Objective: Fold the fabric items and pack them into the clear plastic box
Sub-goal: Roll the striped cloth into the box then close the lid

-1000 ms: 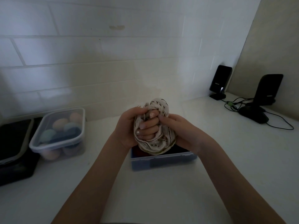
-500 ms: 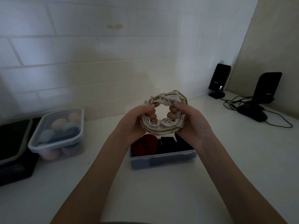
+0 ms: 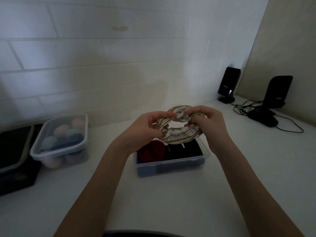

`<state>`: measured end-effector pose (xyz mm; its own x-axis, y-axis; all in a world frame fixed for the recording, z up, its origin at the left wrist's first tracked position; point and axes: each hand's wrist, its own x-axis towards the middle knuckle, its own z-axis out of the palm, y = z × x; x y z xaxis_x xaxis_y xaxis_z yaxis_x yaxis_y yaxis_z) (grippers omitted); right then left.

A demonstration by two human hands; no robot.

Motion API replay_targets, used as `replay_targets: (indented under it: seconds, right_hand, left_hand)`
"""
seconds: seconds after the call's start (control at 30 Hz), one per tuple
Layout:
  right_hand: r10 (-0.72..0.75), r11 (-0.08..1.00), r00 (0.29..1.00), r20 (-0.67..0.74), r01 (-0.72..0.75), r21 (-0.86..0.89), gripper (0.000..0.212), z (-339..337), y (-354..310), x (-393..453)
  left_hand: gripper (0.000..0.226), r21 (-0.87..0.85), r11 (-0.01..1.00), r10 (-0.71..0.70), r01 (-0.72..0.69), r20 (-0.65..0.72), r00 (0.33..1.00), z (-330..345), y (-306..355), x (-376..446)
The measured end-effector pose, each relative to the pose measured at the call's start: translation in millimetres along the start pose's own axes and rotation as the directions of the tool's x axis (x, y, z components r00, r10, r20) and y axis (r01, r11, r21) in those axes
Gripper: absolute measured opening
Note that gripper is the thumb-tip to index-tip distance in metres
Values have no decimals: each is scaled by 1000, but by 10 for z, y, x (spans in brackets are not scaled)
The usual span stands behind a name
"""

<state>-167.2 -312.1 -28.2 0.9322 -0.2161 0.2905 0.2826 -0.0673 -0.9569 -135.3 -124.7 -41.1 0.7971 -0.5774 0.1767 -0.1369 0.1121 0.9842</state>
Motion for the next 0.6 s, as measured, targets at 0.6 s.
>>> replay_targets:
  seconds: [0.6]
  right_hand:
    - [217, 255, 934, 285, 228, -940, 42, -202, -41, -190]
  left_hand:
    - [62, 907, 420, -110, 9, 41, 993, 244, -38, -118]
